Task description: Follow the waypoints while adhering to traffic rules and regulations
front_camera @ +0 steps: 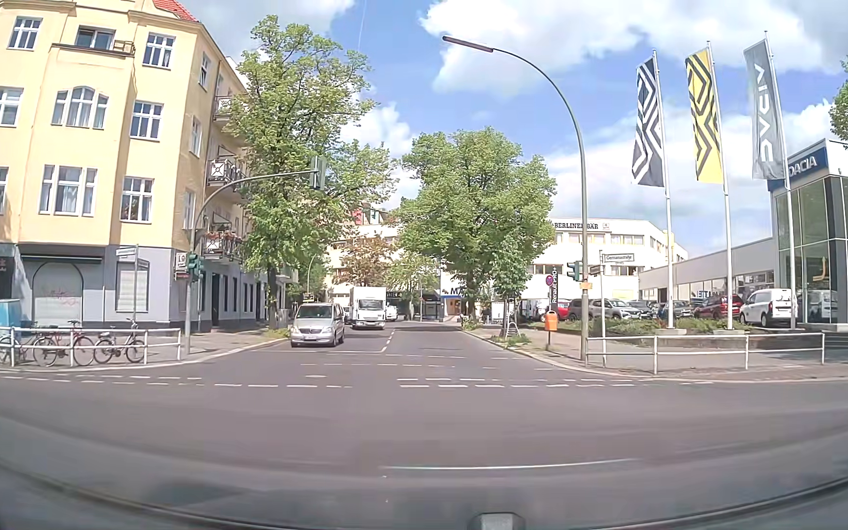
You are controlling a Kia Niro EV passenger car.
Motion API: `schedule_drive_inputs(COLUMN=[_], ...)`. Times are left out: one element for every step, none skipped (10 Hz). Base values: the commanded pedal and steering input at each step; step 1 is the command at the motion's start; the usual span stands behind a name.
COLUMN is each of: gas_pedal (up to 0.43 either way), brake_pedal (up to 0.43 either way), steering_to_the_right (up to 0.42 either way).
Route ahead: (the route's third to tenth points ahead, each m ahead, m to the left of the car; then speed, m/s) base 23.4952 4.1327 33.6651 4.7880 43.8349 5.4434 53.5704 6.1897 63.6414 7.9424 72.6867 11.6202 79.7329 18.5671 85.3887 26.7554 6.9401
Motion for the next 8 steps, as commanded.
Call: schedule_drive_inputs(gas_pedal=[0.488,0.488,0.488,0.488,0.488,0.488,0.488,0.488], brake_pedal=[0.018,0.018,0.018,0.018,0.018,0.018,0.018,0.018], steering_to_the_right=[-0.002,-0.002,-0.001,-0.002,-0.002,-0.001,-0.001,-0.001])
